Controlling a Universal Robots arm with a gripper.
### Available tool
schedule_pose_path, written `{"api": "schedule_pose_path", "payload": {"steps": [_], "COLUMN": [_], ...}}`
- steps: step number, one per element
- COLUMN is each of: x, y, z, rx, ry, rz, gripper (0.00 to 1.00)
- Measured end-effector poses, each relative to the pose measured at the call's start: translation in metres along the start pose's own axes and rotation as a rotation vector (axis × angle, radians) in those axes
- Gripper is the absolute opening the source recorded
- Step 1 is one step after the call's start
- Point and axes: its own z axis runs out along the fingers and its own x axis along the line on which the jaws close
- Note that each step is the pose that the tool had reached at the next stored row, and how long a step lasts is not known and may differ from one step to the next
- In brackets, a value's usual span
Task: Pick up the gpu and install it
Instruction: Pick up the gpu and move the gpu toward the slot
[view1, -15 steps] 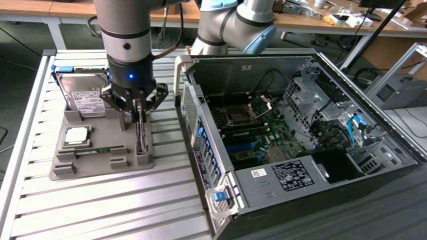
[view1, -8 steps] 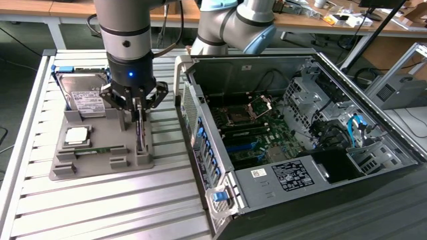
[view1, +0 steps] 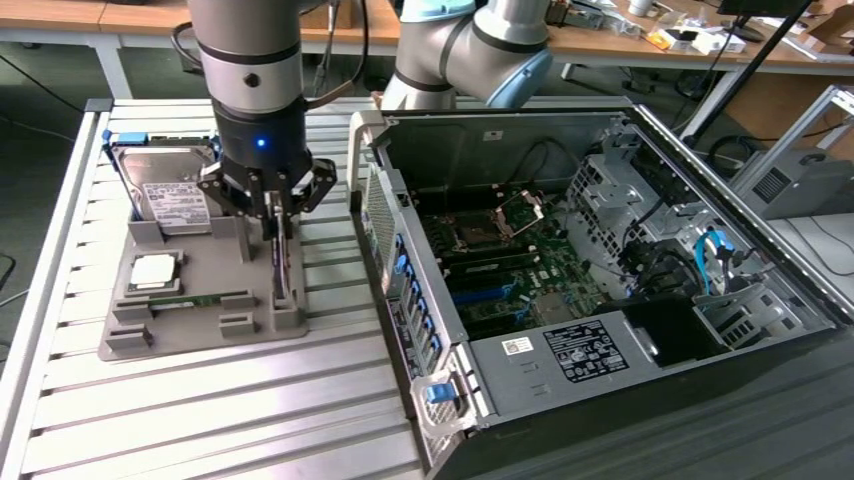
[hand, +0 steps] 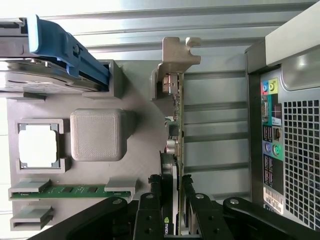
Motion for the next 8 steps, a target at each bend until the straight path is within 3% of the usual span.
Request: {"api": "schedule_pose_path", "payload": {"steps": [8], "x": [-0.0001], "y": [0.0], "z": [-0.005], "rx": [0.0001], "ry": [0.0001], "rz": [0.0], "gripper": [0.27]}}
